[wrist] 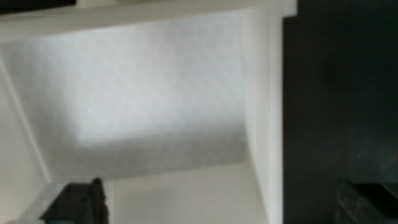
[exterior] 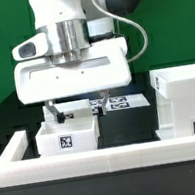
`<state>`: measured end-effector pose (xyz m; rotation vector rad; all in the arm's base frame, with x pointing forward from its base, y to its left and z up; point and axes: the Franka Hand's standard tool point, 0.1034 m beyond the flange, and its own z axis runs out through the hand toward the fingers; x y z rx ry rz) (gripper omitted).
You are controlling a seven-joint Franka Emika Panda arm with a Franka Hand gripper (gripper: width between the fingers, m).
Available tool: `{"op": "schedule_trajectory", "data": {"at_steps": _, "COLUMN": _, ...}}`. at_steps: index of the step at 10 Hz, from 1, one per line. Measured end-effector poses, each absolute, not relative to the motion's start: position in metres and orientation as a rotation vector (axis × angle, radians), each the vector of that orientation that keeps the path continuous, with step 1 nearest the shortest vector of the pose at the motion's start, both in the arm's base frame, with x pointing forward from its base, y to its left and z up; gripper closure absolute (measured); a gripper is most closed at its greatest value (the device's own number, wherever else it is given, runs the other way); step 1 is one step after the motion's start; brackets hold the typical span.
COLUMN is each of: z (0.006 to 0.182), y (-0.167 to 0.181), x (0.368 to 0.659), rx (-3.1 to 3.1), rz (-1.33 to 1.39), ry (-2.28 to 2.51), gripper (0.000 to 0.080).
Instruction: Assemble drawer
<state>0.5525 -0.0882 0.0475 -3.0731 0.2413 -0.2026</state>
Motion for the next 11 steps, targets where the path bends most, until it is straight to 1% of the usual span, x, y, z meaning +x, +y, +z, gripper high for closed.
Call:
{"op": "schedule_trajectory", "data": {"at_steps": 2, "z": 0.037, "y": -0.084, "x": 0.544, "rx": -3.086, "rz": -0.185, "ry": 0.163, "gripper": 0.015}}
{"op": "schedule_trajectory", "data": {"at_steps": 3, "z": 0.035, "y": -0.084, "x": 0.545, "rx": -3.091, "rz": -0.195, "ry": 0.163, "gripper": 0.015}}
{"op": "schedule_trajectory", "data": {"at_steps": 6, "z": 0.034, "y": -0.084, "x": 0.545, "rx": -3.091, "rz": -0.193, "ry": 0.162, "gripper": 0.015}}
{"op": "schedule_trajectory", "data": {"at_steps": 9, "z": 0.014, "y": -0.082, "x": 0.534, "rx": -3.115, "rz": -0.212, "ry": 0.102, "gripper": 0.015}}
{"op": "schedule_trajectory", "data": {"at_steps": 11, "z": 0.008, "y": -0.081, "x": 0.529, "rx": -3.124, "rz": -0.218, "ry": 0.085, "gripper": 0.015}}
